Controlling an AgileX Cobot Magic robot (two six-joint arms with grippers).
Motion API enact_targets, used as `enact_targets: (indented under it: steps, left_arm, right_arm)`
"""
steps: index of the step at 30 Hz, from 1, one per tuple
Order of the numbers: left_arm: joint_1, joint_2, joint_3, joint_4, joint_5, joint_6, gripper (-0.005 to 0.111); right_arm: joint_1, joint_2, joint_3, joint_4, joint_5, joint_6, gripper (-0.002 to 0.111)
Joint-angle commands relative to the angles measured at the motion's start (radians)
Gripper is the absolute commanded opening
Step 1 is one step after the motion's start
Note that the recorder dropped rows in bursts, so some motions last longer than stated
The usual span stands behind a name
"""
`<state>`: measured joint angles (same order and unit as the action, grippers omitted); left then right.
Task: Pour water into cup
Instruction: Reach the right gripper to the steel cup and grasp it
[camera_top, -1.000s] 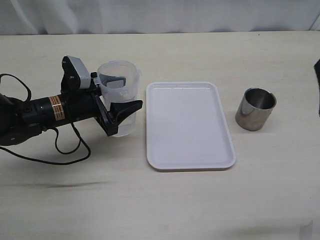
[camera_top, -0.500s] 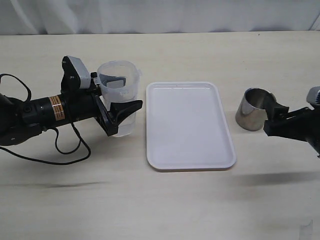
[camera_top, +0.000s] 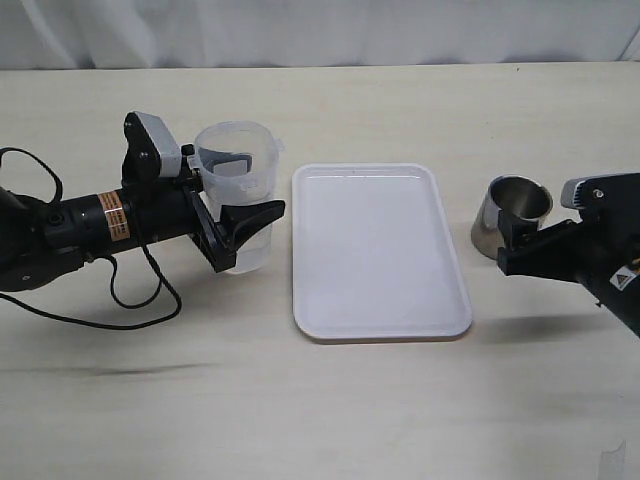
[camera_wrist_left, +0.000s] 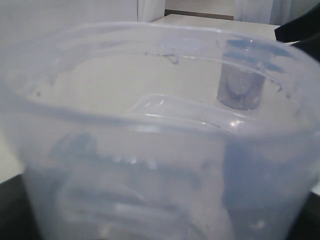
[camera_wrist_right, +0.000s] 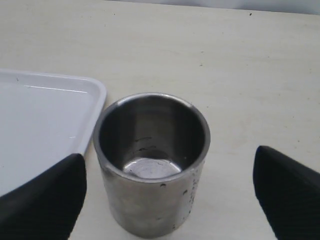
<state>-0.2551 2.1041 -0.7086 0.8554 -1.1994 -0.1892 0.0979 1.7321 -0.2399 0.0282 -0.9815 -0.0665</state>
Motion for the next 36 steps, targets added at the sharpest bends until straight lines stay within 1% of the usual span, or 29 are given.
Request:
enact_targets:
  steps: [1,5,6,7,10,16,23,29,36]
  left_arm:
    - [-0.002,0.002,-0.004,0.002,0.013,-0.003,0.0]
    - [-0.002,0.002,-0.004,0.002,0.013,-0.003,0.0]
    - [-0.002,0.002,-0.004,0.002,0.013,-0.003,0.0]
    - [-0.002,0.002,-0.004,0.002,0.013,-0.003,0.0]
    - [-0.002,0.002,-0.004,0.002,0.016,-0.003,0.0]
    - [-0.002,0.002,-0.004,0.002,0.016,-0.003,0.0]
    - [-0.002,0.002,-0.004,0.002,0.016,-0.003,0.0]
    - [-0.002,0.002,-0.004,0.002,0.019,-0.003,0.0]
    - [-0.002,0.002,-0.004,0.002,0.019,-0.003,0.0]
  right_arm:
    - [-0.003,0.005,-0.005,0.049,-0.017,-0.015,0.09]
    - [-0.003,0.01,-0.011,0.059,-0.013,-0.049,0.106]
    - [-0.003,0.016,-0.015,0.044,-0.011,-0.049,0.109]
    - [-0.003,0.022,-0.017,0.019,-0.007,-0.052,0.11]
    - [-0.003,0.055,-0.036,-0.028,-0.006,-0.054,0.11]
    - [-0.003,0.109,-0.069,0.013,-0.015,-0.054,0.11]
    - [-0.003,0.14,-0.075,0.013,-0.021,-0.053,0.11]
    - [-0.003,0.219,-0.074,0.012,-0.137,-0.053,0.11]
    - [-0.003,0.283,-0.074,0.012,-0.215,-0.053,0.11]
